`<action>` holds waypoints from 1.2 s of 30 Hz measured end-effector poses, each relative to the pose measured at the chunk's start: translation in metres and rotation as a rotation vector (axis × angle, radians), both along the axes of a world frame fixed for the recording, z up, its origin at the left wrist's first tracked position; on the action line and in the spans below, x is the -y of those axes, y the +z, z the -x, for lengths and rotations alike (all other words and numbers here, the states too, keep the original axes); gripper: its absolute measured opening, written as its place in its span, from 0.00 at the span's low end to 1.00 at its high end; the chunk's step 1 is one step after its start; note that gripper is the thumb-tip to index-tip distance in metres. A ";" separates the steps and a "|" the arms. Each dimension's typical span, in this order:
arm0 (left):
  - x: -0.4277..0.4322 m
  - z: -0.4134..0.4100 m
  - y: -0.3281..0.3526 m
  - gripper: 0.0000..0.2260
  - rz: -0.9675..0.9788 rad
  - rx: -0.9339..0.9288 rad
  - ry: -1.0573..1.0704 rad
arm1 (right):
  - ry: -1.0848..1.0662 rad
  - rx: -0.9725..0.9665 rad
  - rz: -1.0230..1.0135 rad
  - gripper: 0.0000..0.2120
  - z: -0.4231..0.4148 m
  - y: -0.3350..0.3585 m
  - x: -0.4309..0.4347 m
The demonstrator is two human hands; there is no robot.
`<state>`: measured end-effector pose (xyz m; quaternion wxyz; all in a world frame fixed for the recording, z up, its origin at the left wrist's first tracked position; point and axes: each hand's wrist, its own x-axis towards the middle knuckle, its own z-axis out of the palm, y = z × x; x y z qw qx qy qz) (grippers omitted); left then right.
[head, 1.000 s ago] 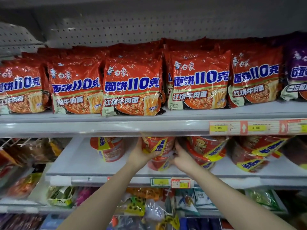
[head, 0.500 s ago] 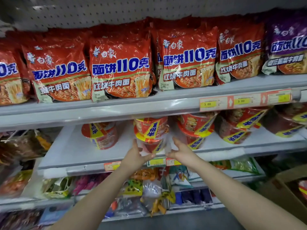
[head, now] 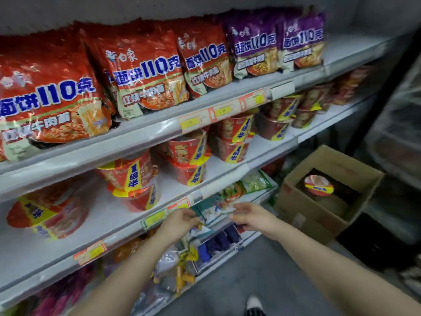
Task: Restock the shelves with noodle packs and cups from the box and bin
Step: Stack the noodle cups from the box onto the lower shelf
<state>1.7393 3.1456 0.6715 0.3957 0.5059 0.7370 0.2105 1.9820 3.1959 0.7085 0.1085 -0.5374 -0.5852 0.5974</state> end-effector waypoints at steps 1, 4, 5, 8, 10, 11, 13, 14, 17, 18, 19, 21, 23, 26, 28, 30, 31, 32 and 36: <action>-0.009 -0.015 -0.001 0.16 -0.006 0.007 -0.050 | -0.046 0.008 0.019 0.29 -0.019 -0.001 0.001; -0.039 -0.061 -0.004 0.14 -0.003 0.041 -0.208 | -0.217 0.011 -0.001 0.27 -0.077 -0.007 0.003; -0.048 -0.078 -0.004 0.11 -0.006 0.044 -0.251 | -0.277 0.022 -0.008 0.25 -0.096 -0.008 0.004; -0.072 -0.131 -0.002 0.14 -0.014 0.061 -0.341 | -0.414 0.018 0.000 0.25 -0.149 -0.009 0.005; -0.091 -0.166 -0.001 0.14 -0.021 0.078 -0.423 | -0.485 -0.015 -0.003 0.26 -0.181 -0.008 0.004; -0.100 -0.184 0.002 0.12 -0.023 0.078 -0.457 | -0.518 -0.023 -0.006 0.27 -0.196 -0.008 0.004; -0.119 -0.223 0.006 0.11 -0.026 0.117 -0.496 | -0.554 -0.010 -0.007 0.26 -0.228 -0.009 0.001; -0.129 -0.242 0.007 0.12 -0.025 0.126 -0.507 | -0.566 0.008 -0.011 0.26 -0.244 -0.009 -0.003; -0.164 -0.294 0.010 0.15 -0.028 0.166 -0.512 | -0.589 0.049 -0.053 0.27 -0.292 0.000 -0.026; -0.179 -0.311 0.007 0.14 -0.033 0.184 -0.521 | -0.597 0.053 -0.072 0.27 -0.308 0.003 -0.036; -0.192 -0.329 0.006 0.12 -0.037 0.180 -0.534 | -0.605 0.061 -0.089 0.28 -0.323 0.008 -0.043; -0.210 -0.366 0.012 0.07 -0.051 0.176 -0.537 | -0.608 0.083 -0.106 0.29 -0.350 0.014 -0.058; -0.223 -0.401 0.016 0.03 -0.056 0.190 -0.557 | -0.604 0.096 -0.110 0.29 -0.377 0.016 -0.072; -0.241 -0.441 0.005 0.02 -0.032 0.235 -0.558 | -0.621 0.097 -0.095 0.28 -0.412 0.014 -0.090; -0.248 -0.459 -0.007 0.02 -0.003 0.242 -0.564 | -0.637 0.084 -0.070 0.29 -0.428 0.008 -0.100; -0.254 -0.469 -0.018 0.01 0.036 0.254 -0.582 | -0.645 0.071 -0.047 0.29 -0.438 0.000 -0.112; -0.261 -0.472 -0.024 0.01 0.056 0.252 -0.584 | -0.647 0.077 -0.037 0.30 -0.442 -0.004 -0.119; -0.269 -0.473 -0.031 0.02 0.075 0.264 -0.578 | -0.648 0.087 -0.029 0.30 -0.445 -0.007 -0.127; -0.307 -0.475 -0.050 0.05 0.155 0.222 -0.574 | -0.675 0.075 0.040 0.30 -0.449 -0.022 -0.161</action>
